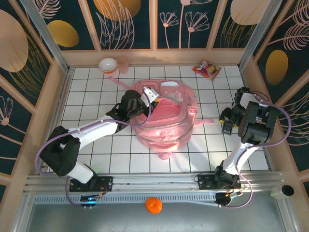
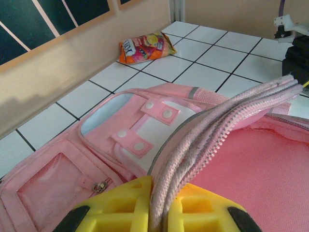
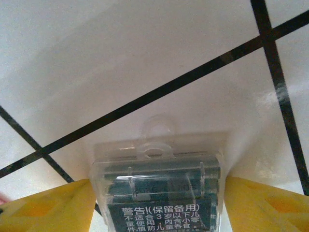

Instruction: Pack the student bag

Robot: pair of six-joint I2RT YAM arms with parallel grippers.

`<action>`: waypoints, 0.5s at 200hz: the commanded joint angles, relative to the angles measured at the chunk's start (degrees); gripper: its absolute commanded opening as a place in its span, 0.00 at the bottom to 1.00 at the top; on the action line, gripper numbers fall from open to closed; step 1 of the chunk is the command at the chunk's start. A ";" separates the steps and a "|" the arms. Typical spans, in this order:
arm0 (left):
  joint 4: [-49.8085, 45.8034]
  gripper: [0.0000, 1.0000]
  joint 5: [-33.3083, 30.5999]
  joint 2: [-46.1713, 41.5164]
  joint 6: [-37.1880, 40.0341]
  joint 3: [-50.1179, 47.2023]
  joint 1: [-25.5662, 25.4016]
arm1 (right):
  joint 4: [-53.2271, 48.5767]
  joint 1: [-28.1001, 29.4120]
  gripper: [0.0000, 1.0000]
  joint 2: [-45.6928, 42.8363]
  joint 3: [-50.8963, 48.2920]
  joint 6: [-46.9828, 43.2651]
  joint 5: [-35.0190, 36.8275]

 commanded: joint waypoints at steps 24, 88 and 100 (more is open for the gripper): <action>3.87 0.00 -0.78 0.35 -1.73 0.12 0.84 | -1.12 1.99 0.69 0.79 -2.68 1.64 -0.09; 3.78 0.00 -0.86 -0.35 -1.46 -0.35 0.83 | -5.57 2.63 0.70 -2.08 -4.07 4.41 -0.50; 4.00 0.00 -0.87 -0.48 -1.56 -0.60 0.83 | -5.23 2.73 0.67 -2.38 -4.33 4.21 -0.75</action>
